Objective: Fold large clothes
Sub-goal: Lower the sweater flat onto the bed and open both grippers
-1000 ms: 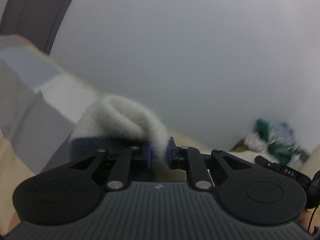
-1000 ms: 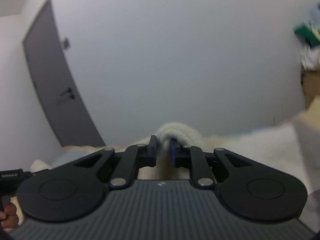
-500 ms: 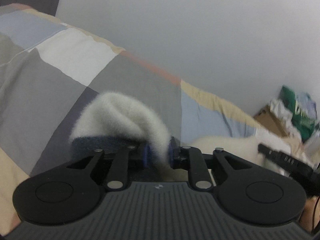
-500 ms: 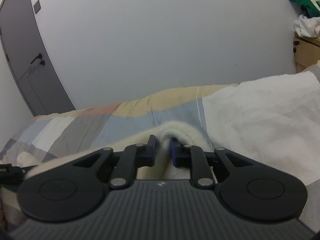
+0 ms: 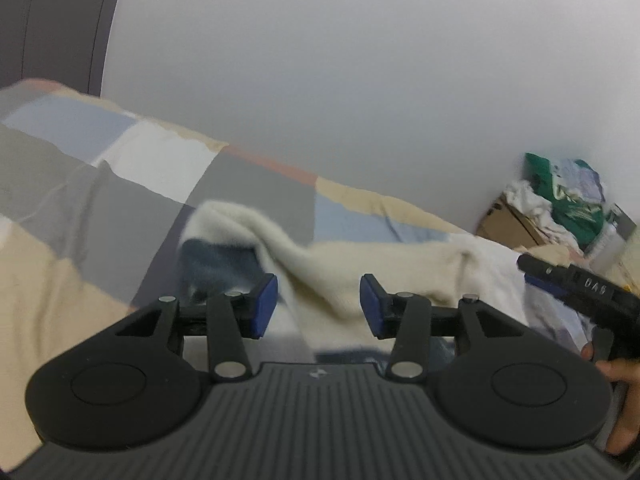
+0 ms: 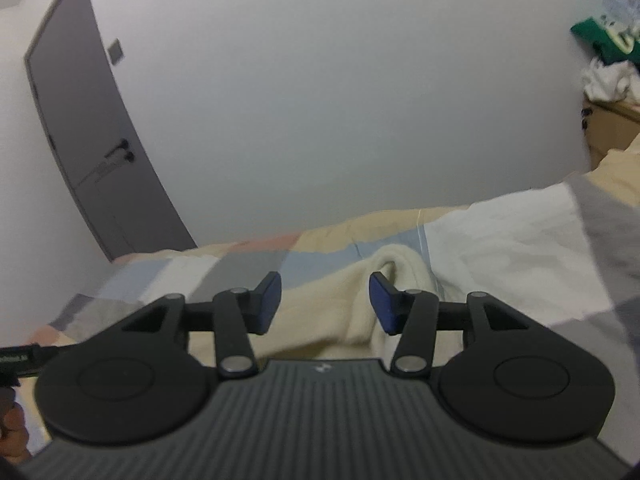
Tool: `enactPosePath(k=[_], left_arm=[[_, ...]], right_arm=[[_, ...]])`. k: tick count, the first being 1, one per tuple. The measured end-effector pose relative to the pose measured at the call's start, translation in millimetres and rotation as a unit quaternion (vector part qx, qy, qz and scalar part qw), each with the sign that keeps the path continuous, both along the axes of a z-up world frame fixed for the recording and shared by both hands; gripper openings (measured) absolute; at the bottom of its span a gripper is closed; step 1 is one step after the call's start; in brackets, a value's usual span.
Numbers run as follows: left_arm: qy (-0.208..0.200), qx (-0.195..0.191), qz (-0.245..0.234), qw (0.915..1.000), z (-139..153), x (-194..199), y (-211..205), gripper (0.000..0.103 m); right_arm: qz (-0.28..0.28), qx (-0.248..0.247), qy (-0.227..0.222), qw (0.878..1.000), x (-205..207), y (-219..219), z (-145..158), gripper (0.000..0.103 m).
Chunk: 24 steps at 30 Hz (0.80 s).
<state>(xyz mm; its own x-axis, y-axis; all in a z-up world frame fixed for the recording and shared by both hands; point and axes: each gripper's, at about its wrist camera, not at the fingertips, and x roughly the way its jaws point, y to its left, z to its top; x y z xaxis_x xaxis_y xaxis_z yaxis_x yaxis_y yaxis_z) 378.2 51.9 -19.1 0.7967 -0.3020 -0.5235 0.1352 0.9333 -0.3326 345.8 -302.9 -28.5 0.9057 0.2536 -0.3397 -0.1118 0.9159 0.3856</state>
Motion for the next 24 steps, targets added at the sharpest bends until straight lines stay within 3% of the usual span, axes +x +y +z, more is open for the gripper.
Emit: enactPosePath(k=[7, 14, 15, 18, 22, 24], left_arm=[[-0.002, 0.031, 0.009, 0.9995, 39.7, -125.2, -7.1, 0.051], [0.034, 0.056, -0.008, 0.9978, 31.1, -223.3, -33.8, 0.051], [0.040, 0.054, -0.012, 0.9977, 26.9, -233.5, -37.6, 0.051], [0.062, 0.054, -0.015, 0.9965, 5.8, -252.0, -43.8, 0.051], [0.101, 0.059, -0.013, 0.9931, -22.8, -250.0, -44.6, 0.052], [0.118, 0.071, -0.022, 0.9903, -35.9, -241.3, -45.9, 0.057]], right_arm=[[0.017, -0.022, 0.000, 1.000, -115.9, 7.0, 31.3, 0.051], [0.036, -0.050, 0.050, 0.997, -210.6, 13.8, 18.9, 0.051], [0.039, -0.047, 0.063, 0.996, -220.0, 14.2, 12.6, 0.055], [0.054, -0.039, 0.110, 0.992, -238.1, 19.6, -9.7, 0.070], [0.086, -0.065, 0.146, 0.983, -248.0, 38.3, -35.7, 0.070], [0.101, -0.092, 0.160, 0.978, -245.7, 48.8, -45.8, 0.070]])
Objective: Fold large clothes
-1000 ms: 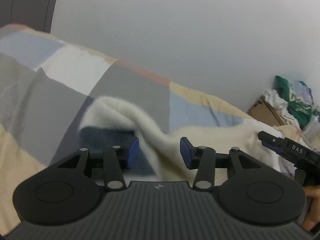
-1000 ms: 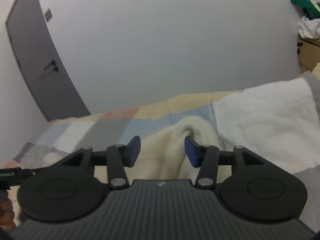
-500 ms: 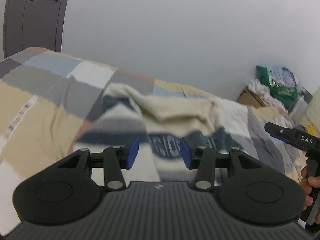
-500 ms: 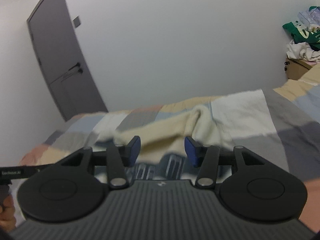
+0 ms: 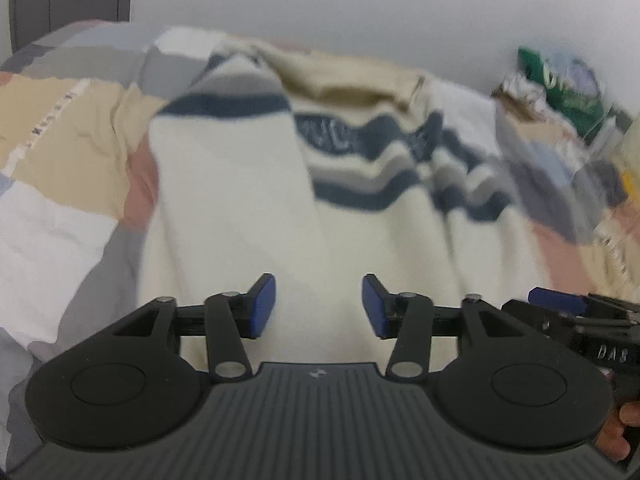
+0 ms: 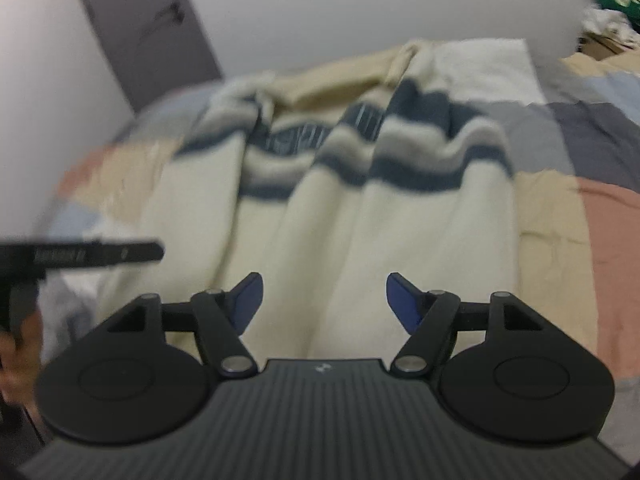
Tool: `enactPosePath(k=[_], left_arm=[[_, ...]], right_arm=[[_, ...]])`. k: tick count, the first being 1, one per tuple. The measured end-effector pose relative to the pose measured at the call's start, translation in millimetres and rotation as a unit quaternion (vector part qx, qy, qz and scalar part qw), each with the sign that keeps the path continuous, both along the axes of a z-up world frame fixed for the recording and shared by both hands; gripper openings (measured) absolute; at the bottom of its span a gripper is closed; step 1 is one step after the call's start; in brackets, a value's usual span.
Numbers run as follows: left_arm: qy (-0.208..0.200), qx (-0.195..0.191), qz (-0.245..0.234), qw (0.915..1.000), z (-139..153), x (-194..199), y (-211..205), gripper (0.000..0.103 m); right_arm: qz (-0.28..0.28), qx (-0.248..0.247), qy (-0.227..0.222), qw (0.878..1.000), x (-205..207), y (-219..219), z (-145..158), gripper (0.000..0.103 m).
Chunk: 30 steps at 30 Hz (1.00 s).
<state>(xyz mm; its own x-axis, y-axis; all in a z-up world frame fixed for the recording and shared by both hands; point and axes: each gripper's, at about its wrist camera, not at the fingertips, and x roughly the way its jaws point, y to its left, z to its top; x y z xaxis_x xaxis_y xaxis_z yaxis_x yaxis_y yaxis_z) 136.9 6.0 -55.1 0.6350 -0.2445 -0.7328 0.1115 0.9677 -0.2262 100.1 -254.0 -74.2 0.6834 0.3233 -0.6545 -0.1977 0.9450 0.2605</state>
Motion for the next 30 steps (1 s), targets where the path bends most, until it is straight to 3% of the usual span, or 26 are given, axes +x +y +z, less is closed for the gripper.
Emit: enactPosePath(k=[6, 10, 17, 20, 22, 24, 27, 30], left_arm=[[0.007, 0.024, -0.029, 0.9993, -21.1, 9.9, -11.3, 0.060], [-0.002, 0.056, -0.039, 0.9977, -28.8, 17.1, -22.5, 0.060], [-0.010, 0.089, -0.039, 0.9952, -40.9, 23.3, -31.9, 0.059], [-0.013, 0.099, -0.038, 0.9943, -43.8, 22.4, -32.9, 0.058], [-0.005, 0.114, -0.044, 0.9925, -44.1, 23.4, -34.9, 0.054], [0.001, 0.119, -0.040, 0.9920, -41.4, 25.4, -30.5, 0.033], [0.017, 0.080, -0.024, 0.9964, -32.6, 27.9, -10.5, 0.008], [0.014, 0.055, 0.003, 0.9984, -17.5, 25.8, 14.2, 0.006]], right_arm=[[0.020, -0.080, 0.028, 0.996, 9.8, 18.5, -31.3, 0.068], [0.028, -0.103, 0.036, 0.994, 16.5, 25.7, -44.9, 0.067], [0.006, -0.120, 0.032, 0.992, 11.0, 19.0, -42.7, 0.023], [0.006, -0.134, 0.025, 0.991, 8.5, 21.0, -40.5, 0.015], [0.005, -0.140, 0.014, 0.990, 7.7, 21.8, -36.2, 0.014], [-0.009, -0.125, 0.008, 0.992, 7.3, 14.6, -29.6, 0.013], [-0.038, -0.107, -0.013, 0.993, 6.1, -1.3, -13.0, 0.013], [-0.064, -0.113, -0.046, 0.990, 5.8, -18.6, 6.3, 0.013]])
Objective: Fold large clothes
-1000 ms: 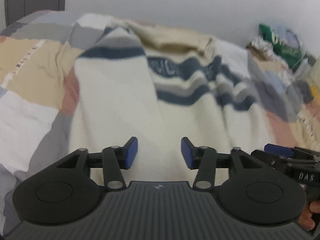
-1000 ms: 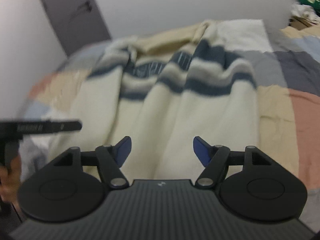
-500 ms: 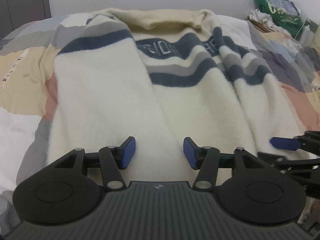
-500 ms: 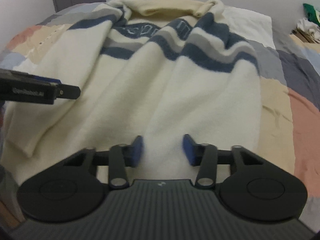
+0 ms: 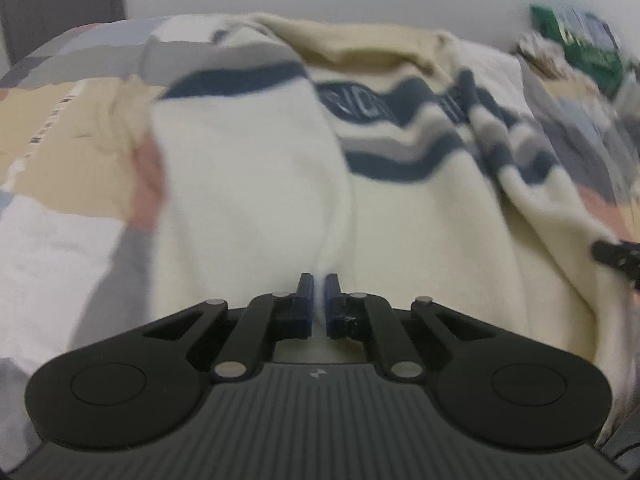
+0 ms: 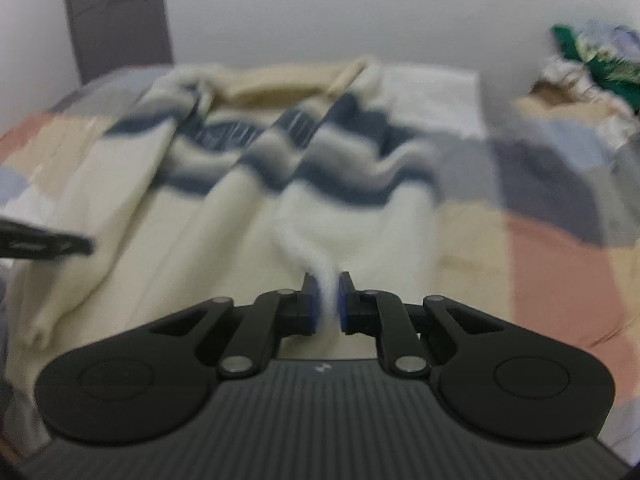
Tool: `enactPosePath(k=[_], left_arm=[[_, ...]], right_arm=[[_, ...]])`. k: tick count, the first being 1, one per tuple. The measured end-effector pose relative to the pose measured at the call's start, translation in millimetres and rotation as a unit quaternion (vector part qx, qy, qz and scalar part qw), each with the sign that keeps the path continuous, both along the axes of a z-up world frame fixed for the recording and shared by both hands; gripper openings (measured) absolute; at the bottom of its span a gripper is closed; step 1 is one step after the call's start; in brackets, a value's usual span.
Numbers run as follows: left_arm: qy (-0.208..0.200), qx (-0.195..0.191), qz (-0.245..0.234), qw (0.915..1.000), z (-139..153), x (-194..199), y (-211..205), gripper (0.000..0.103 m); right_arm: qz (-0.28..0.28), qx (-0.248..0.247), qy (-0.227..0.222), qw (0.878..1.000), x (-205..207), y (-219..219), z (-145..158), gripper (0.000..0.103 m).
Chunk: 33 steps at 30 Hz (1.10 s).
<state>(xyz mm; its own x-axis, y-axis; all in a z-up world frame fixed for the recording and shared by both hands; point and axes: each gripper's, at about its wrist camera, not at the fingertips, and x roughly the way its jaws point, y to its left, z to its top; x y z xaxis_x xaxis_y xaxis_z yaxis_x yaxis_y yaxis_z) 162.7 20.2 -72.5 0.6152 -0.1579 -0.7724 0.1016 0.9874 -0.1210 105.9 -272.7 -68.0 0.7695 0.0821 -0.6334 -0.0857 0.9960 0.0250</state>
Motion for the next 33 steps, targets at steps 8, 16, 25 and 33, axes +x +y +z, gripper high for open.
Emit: enactPosePath(k=[8, 16, 25, 33], left_arm=[[-0.037, -0.062, 0.114, 0.9908, 42.4, 7.8, 88.6, 0.006], [-0.061, -0.086, 0.261, 0.9596, 50.3, 21.7, 197.1, 0.003], [0.018, -0.052, 0.326, 0.9437, -5.7, 37.5, 249.4, 0.002], [-0.004, -0.059, 0.284, 0.9570, 3.9, 50.1, 229.3, 0.004]], right_arm=[[-0.078, 0.007, -0.056, 0.995, 26.5, -64.6, 37.1, 0.013], [-0.178, -0.006, -0.123, 0.976, 54.2, -135.6, 33.6, 0.013], [-0.281, -0.030, -0.056, 0.958, 106.9, -199.8, -29.0, 0.014], [-0.295, -0.022, -0.011, 0.955, 110.6, -214.7, -57.1, 0.016]])
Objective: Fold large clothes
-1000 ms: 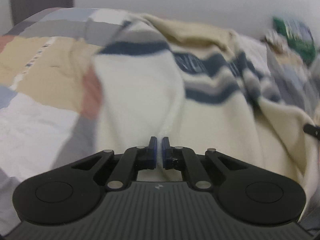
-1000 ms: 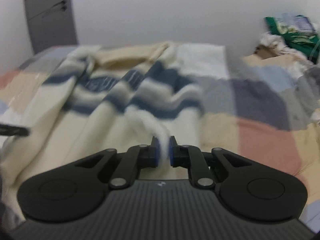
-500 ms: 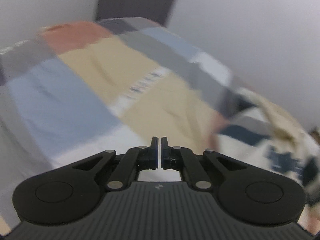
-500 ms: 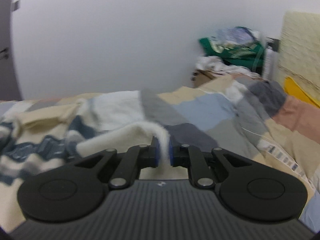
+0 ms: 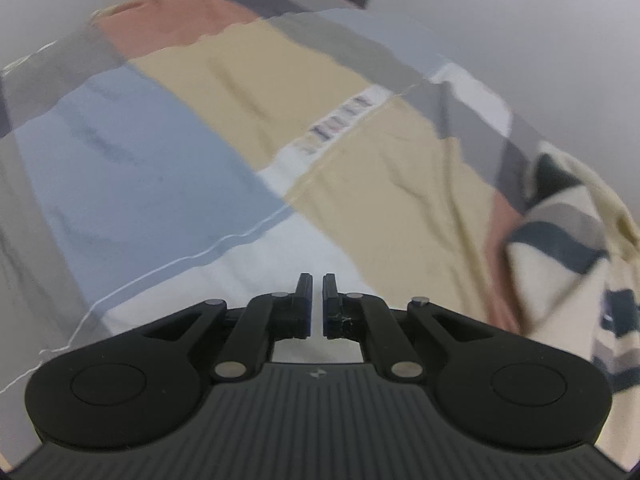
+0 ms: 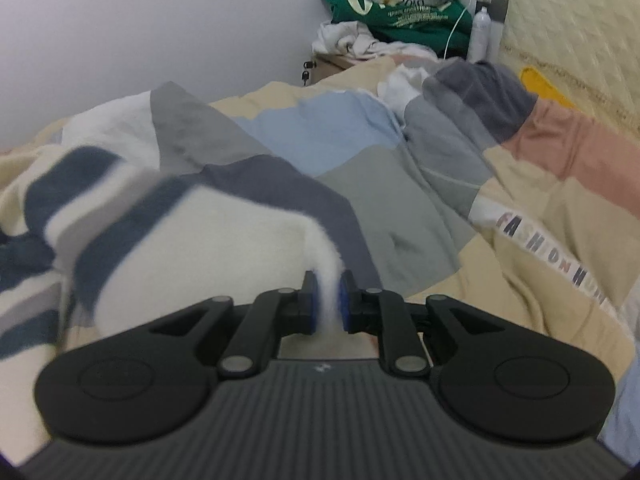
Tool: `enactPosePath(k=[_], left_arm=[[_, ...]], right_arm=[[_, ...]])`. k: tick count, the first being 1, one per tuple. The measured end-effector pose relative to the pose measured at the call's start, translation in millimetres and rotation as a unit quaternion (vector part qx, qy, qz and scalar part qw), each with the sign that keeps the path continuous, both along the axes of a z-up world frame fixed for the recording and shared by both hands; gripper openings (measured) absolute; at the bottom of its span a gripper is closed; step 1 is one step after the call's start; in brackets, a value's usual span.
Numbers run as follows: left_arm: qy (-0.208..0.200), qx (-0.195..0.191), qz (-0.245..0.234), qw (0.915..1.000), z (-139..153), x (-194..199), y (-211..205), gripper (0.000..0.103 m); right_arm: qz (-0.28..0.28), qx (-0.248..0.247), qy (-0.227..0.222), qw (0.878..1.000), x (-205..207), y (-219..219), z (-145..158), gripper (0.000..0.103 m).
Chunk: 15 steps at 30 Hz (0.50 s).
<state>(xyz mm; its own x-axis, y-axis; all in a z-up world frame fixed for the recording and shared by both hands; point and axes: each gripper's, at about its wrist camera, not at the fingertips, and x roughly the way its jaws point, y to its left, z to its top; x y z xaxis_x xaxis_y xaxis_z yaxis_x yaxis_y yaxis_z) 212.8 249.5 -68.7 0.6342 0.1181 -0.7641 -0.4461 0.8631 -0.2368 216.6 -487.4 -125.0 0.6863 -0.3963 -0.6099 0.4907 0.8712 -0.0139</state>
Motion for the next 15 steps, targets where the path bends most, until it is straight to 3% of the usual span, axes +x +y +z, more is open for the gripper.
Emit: enactPosePath(k=[2, 4, 5, 6, 7, 11, 15], left_arm=[[-0.014, -0.003, -0.015, 0.9998, 5.5, -3.0, -5.8, 0.004], [-0.029, -0.019, -0.025, 0.9991, 9.8, -6.8, -8.4, 0.010], [-0.037, -0.031, -0.032, 0.9983, 12.2, -8.1, -10.0, 0.025], [-0.045, -0.042, -0.039, 0.9973, 14.6, -9.0, -11.6, 0.051], [-0.055, -0.048, -0.044, 0.9963, 17.8, -13.3, -15.7, 0.063], [-0.083, -0.071, -0.078, 0.9910, 23.8, -16.0, -28.5, 0.063], [-0.091, -0.089, -0.143, 0.9816, 25.6, -13.2, -53.8, 0.063]], right_arm=[[-0.002, 0.005, -0.004, 1.000, -1.7, 2.5, 2.7, 0.022], [0.000, 0.018, -0.007, 1.000, -3.9, 4.6, 5.5, 0.043], [0.004, 0.025, -0.011, 1.000, -5.1, 4.7, 7.2, 0.063], [0.007, 0.027, -0.018, 0.999, -8.4, 7.5, 9.8, 0.076], [0.012, 0.025, -0.024, 0.999, -11.0, 9.8, 12.6, 0.077], [0.055, 0.044, -0.045, 0.996, -22.6, 20.5, 23.2, 0.077], [0.080, 0.038, -0.044, 0.995, -28.3, 29.5, 26.9, 0.077]])
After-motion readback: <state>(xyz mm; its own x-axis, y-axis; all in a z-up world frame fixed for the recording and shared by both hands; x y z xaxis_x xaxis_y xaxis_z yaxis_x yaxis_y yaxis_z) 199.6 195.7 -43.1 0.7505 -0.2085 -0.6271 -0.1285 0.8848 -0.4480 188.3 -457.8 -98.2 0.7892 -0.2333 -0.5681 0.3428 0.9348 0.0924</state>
